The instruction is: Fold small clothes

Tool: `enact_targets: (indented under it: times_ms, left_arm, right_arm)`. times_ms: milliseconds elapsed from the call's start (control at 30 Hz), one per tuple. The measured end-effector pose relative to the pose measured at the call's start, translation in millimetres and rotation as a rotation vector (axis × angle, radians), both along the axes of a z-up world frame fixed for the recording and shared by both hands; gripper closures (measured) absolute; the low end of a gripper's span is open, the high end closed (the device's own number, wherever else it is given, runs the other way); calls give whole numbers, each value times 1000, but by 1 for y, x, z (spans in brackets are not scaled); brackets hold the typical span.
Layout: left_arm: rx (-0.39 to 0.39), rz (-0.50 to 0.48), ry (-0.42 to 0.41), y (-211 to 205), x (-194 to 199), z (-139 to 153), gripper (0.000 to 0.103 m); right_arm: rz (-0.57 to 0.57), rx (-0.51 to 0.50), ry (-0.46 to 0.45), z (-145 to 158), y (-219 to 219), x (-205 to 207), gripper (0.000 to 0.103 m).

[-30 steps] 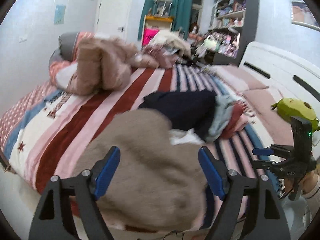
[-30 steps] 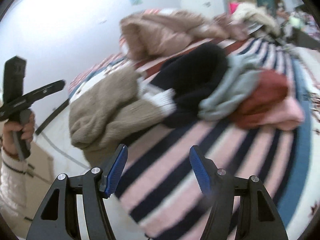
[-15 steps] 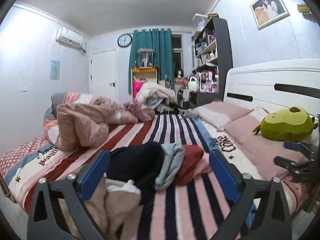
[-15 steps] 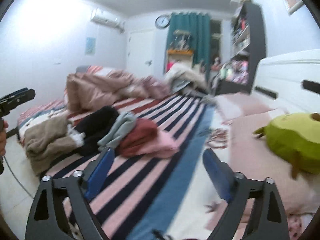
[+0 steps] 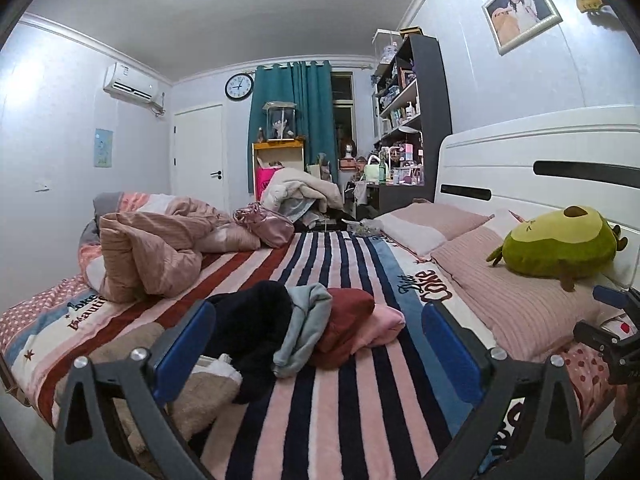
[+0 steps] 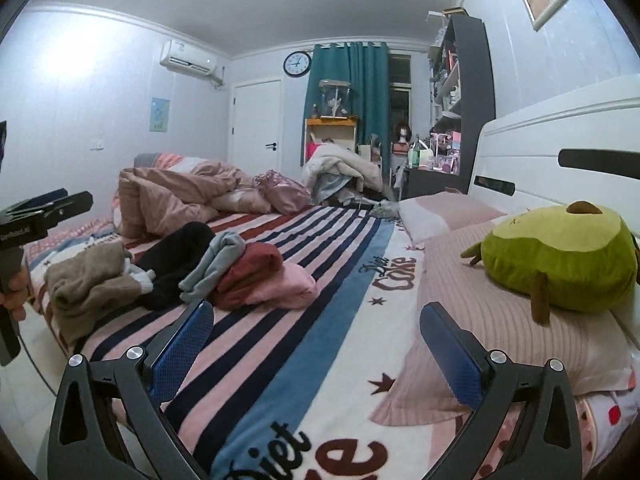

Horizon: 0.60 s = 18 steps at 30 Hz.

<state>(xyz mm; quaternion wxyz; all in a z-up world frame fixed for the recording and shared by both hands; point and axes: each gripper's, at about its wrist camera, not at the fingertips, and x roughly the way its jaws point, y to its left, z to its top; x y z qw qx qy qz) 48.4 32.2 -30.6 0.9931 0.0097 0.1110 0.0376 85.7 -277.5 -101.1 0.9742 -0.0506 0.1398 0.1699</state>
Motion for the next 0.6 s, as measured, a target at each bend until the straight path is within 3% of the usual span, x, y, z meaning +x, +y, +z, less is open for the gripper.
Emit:
enact_targets:
  times_ms: [600]
  left_arm:
    - [-23,-16,17,27,-4,-15,1]
  right_arm:
    - [6,-15,-1,13,22,-20,0]
